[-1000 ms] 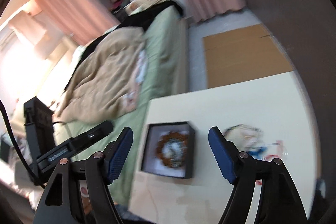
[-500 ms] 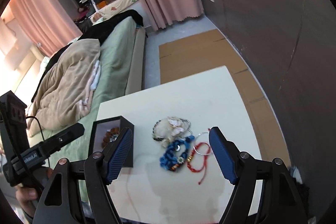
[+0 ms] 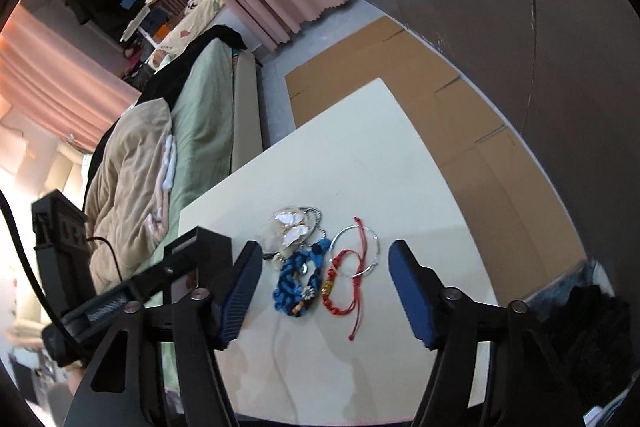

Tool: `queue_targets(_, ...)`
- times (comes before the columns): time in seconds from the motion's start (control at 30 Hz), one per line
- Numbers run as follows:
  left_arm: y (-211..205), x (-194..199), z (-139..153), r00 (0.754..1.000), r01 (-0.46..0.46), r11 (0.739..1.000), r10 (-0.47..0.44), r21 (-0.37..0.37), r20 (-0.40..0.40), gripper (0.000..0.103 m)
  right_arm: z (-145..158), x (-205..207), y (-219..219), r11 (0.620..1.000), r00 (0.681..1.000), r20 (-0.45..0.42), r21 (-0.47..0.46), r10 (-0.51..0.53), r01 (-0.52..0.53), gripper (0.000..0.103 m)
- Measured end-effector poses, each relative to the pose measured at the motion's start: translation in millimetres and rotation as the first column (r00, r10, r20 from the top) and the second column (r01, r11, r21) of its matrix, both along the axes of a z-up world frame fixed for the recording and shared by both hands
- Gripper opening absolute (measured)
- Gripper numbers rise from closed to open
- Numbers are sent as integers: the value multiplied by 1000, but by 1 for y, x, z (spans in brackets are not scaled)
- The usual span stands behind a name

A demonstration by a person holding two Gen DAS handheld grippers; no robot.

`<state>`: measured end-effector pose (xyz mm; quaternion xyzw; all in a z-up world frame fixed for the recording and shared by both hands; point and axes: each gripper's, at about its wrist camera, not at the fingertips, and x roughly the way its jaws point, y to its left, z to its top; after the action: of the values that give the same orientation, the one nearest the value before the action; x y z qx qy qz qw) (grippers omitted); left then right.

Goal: Organize jewelry
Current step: 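Withdraw the left tool from the box back toward the jewelry pile, then grasp the white cloth pouch with the left tool and lift it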

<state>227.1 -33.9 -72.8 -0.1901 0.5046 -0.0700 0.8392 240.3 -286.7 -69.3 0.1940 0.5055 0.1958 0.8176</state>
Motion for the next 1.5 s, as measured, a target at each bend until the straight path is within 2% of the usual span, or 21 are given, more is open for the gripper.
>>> queue_targets(0.07,-5,8,-9,1000,4,1000,-4,12,-24,57,-6,6,-4,1000,1000,-12,4,-12,12,65)
queue_targets(0.3,-10,28,-37,996,8,998,-2,55,-94,57,-24,25,-9,1000,998,-57,3,-19,19,64)
queue_targets(0.5,-17,34,-42,996,17,993,-7,119,-86,56,-31,35,-7,1000,997,-79,11,0,1,64)
queue_targets(0.63,-20,37,-47,993,32,998,-25,58,-113,55,-34,38,-2,1000,996,-87,14,12,-11,64)
queue_targets(0.73,-21,37,-50,993,26,997,-17,77,-116,55,-35,39,1,1000,996,-87,17,18,-16,64)
queue_targets(0.8,-18,38,-53,993,13,997,-4,74,-122,50,-35,39,2,1000,996,-88,15,19,-17,64)
queue_targets(0.83,-16,39,-57,991,8,998,1,64,-134,43,-36,39,3,1000,996,-90,15,19,-17,64)
queue_targets(0.87,-14,39,-59,990,3,998,5,56,-140,30,-36,39,3,1000,996,-92,14,19,-18,64)
queue_targets(0.9,-12,38,-61,989,-5,999,12,48,-145,22,-37,39,3,1000,996,-92,12,19,-18,64)
queue_targets(0.93,-11,38,-61,989,-9,999,15,41,-147,7,-37,39,4,1000,996,-93,9,17,-16,64)
queue_targets(0.97,-9,37,-60,989,-13,999,18,33,-144,3,-38,39,4,1000,995,-95,7,14,-14,64)
queue_targets(1.03,-7,34,-53,993,-14,1000,17,28,-115,1,-40,40,6,1000,995,-100,7,11,-11,64)
queue_targets(1.33,-5,22,-9,999,39,999,-38,-35,19,0,-40,41,23,999,994,-96,25,43,-41,59)
queue_targets(1.5,2,17,5,997,46,998,-44,-48,60,0,-41,43,35,998,993,-95,19,63,-62,59)
